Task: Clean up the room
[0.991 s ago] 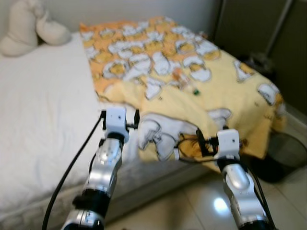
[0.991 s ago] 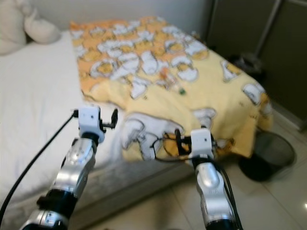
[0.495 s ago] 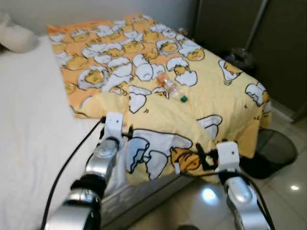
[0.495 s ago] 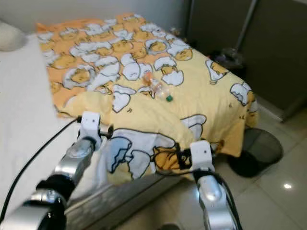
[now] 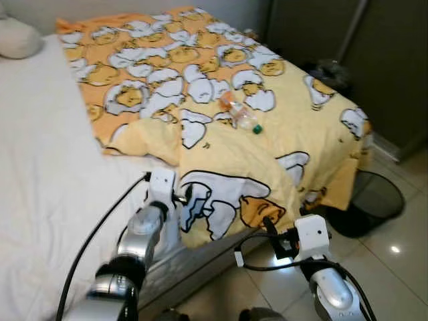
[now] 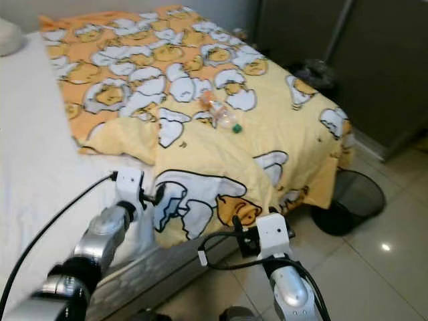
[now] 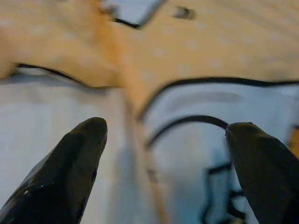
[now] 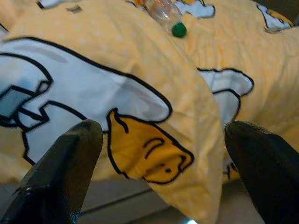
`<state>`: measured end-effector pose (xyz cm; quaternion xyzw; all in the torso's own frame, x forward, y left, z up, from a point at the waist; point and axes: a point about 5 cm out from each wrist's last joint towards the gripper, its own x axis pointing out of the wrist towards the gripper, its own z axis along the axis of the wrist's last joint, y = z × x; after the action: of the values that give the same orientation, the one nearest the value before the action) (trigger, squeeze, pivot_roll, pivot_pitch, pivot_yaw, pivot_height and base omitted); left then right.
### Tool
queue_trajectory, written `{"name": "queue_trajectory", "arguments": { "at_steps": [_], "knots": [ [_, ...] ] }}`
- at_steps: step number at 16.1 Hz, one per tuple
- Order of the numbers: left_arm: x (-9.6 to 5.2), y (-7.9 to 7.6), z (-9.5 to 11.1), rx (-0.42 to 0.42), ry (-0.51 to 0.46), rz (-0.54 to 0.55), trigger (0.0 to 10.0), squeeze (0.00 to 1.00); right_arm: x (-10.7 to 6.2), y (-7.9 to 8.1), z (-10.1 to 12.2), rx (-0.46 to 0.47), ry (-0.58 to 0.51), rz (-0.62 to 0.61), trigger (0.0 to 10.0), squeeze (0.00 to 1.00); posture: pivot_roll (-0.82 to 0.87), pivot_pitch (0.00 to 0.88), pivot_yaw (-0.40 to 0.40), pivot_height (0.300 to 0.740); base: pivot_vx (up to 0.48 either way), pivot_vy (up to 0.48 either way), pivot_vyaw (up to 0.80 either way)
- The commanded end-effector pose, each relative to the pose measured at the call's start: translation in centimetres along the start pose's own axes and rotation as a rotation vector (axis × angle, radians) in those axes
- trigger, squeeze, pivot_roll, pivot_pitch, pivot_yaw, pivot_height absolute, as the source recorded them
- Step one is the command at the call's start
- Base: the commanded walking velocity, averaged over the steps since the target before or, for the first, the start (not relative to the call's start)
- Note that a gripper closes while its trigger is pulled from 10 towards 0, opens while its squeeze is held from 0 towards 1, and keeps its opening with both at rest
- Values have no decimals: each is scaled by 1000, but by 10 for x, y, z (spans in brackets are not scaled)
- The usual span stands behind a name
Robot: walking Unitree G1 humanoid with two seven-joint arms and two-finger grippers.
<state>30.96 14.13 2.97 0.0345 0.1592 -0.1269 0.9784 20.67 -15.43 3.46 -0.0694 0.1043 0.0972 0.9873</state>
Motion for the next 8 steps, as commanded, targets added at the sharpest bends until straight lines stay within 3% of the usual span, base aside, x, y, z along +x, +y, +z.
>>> {"name": "queue_trajectory", "arguments": {
  "at_steps": [1, 2, 4, 8],
  "knots": [
    [-4, -4, -10, 45, 32, -31, 10000, 0, -1, -1, 2, -12, 3, 5, 10000, 0, -212, 117, 36, 731, 0, 0, 0],
    [-7, -3, -26, 81, 123, -21, 10000, 0, 0, 1, 2, -16, 7, 14, 10000, 0, -209, 120, 30, 731, 0, 0, 0],
    [-7, 2, -33, 62, 185, 14, 10000, 0, 1, 0, 3, -18, 8, 17, 10000, 0, -212, 121, 17, 731, 0, 0, 0],
    [-6, 1, -31, 19, 167, 16, 10000, 0, -2, -2, 4, -32, 10, 19, 10000, 0, -224, 130, 11, 731, 0, 0, 0]
  ]
}}
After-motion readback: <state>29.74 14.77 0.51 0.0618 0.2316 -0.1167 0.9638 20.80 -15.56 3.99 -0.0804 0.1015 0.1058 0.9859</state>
